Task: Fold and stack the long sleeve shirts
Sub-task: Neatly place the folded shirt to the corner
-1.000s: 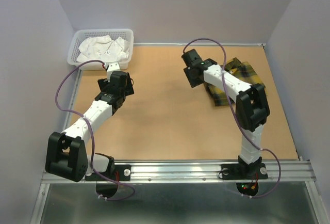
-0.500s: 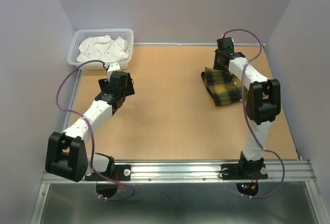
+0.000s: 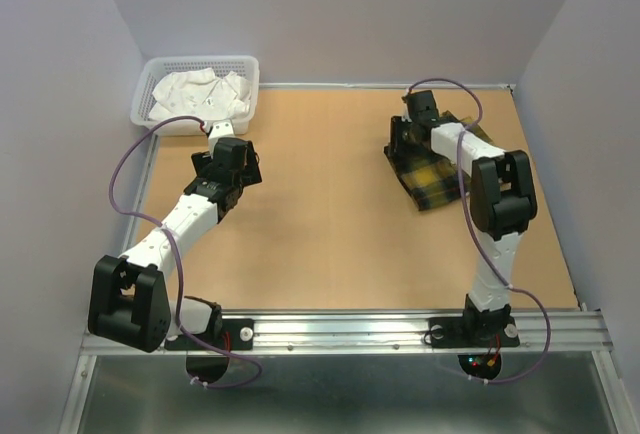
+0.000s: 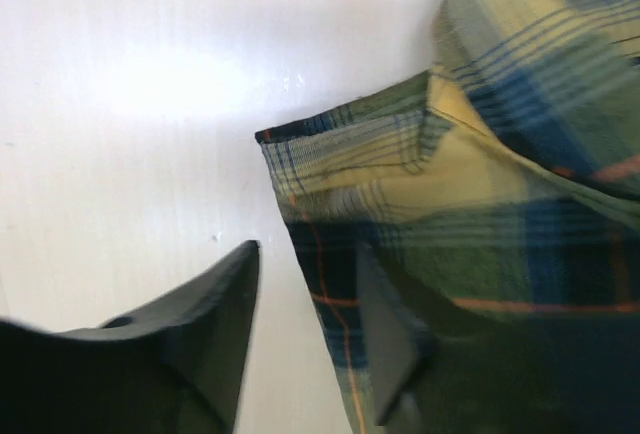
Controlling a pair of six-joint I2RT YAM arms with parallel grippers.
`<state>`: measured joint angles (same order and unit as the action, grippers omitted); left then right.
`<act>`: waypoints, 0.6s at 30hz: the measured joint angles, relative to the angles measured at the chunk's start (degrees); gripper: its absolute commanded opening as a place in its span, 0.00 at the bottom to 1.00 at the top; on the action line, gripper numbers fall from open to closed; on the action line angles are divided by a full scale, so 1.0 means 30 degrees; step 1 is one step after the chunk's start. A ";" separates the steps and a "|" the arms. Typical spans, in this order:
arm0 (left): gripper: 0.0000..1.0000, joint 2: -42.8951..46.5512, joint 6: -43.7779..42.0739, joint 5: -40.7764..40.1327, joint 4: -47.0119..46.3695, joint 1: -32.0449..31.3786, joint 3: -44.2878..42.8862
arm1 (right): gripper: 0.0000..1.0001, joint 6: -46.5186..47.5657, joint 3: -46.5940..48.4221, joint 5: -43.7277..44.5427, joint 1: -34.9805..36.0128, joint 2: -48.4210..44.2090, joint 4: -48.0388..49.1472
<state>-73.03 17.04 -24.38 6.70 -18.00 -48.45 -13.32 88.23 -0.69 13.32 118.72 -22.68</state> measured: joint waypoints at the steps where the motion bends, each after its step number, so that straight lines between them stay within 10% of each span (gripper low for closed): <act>1: 0.98 0.0000 0.0000 0.0007 0.0000 0.0000 0.0000 | 0.55 0.0102 0.0000 0.0066 0.0000 -0.0408 -0.0117; 18: 0.98 0.0102 -0.0007 0.0131 0.0000 0.0000 0.0000 | 0.56 -0.1734 -0.5588 0.3359 -0.5814 -0.5639 0.0561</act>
<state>-72.73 17.02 -23.99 6.70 -18.00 -48.45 -18.52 71.46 9.39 -4.12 101.80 -20.99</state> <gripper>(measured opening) 0.985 0.564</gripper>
